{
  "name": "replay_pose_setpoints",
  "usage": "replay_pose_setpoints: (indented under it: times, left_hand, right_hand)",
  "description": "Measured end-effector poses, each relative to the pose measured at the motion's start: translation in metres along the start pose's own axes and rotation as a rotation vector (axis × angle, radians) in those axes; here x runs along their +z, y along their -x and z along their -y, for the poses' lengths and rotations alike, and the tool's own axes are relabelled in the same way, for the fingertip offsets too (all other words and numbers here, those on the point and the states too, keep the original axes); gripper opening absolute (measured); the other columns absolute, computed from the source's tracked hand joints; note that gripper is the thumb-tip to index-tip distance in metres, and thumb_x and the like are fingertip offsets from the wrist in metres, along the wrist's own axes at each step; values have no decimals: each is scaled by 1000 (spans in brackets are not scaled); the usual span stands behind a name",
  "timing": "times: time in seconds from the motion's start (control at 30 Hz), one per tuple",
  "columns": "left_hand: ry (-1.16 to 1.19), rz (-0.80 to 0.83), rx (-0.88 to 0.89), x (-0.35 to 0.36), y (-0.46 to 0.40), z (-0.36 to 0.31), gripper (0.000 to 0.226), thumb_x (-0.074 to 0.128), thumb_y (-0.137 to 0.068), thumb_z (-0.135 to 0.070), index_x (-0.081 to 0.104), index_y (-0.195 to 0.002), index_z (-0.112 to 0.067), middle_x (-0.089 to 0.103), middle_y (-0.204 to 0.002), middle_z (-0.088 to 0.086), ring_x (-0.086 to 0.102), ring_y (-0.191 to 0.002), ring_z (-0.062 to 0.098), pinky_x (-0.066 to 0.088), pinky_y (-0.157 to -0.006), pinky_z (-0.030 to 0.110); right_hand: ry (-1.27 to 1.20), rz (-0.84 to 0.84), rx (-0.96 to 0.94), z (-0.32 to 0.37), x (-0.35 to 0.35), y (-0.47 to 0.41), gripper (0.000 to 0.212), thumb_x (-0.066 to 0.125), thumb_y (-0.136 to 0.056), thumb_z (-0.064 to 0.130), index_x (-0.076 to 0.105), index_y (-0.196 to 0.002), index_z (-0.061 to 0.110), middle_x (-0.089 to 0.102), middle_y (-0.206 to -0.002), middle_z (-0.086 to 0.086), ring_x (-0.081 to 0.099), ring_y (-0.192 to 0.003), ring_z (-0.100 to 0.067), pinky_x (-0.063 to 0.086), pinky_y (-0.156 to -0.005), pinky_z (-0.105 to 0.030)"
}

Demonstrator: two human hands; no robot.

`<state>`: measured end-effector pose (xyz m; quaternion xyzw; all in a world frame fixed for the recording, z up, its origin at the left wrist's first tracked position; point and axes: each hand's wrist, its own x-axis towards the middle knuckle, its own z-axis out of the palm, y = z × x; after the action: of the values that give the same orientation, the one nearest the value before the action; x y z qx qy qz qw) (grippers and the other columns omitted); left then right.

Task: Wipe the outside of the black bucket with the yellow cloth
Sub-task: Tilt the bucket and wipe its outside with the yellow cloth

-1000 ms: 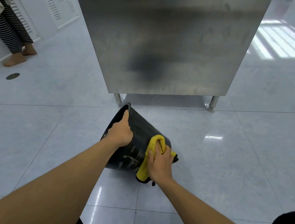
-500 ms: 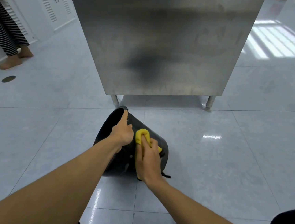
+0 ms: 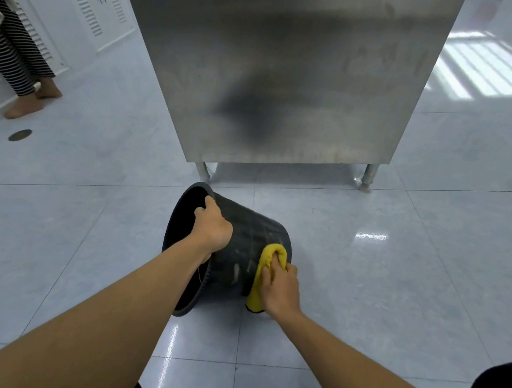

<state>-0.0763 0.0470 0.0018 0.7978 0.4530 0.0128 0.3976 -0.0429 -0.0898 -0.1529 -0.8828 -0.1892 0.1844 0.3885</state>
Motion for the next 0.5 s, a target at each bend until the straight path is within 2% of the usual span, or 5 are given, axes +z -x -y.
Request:
replay_pose_setpoints:
  times: [0.1, 0.23, 0.3, 0.37, 0.5]
  left_hand:
    - [-2, 8, 3, -3, 4, 1, 71, 35, -102, -11, -7, -157, -26, 58, -104, 9, 54, -77, 21, 47, -71, 37]
    - [-9, -31, -4, -5, 1, 1, 65, 33, -105, -19, -3, -158, -28, 52, -136, 17, 42, -66, 12, 42, -63, 28]
    - [-33, -53, 19, -5, -1, 1, 63, 34, -105, -20, 1, -158, -26, 49, -142, 17, 49, -75, 17, 43, -70, 32]
    - [-74, -84, 49, -4, -2, 2, 60, 34, -105, -21, 7, -159, -22, 45, -147, 16, 55, -107, 30, 43, -86, 35]
    - [-148, -82, 64, -6, -9, 3, 55, 32, -105, -24, 20, -157, -14, 39, -153, 15, 41, -135, 35, 38, -108, 42]
  right_hand:
    - [-49, -7, 7, 3, 0, 6, 43, 35, -106, 35, 42, -145, 19, 42, -118, -5, 53, -91, -20, 42, -84, -23]
    - [-123, -96, -182, 28, -1, 11, 37, 40, -105, 32, 52, -139, 22, 48, -123, -4, 47, -91, -11, 35, -75, -8]
    - [-180, -117, -302, 45, -3, 15, 35, 44, -105, 30, 55, -138, 24, 48, -124, 0, 45, -95, -8, 36, -75, -6]
    - [-237, -145, -427, 62, -4, 21, 36, 47, -104, 27, 56, -138, 24, 50, -125, 2, 49, -101, -6, 41, -84, -10]
    - [-287, -167, -577, 82, -1, 30, 38, 50, -103, 27, 54, -141, 23, 55, -130, 2, 52, -114, -10, 47, -98, -22]
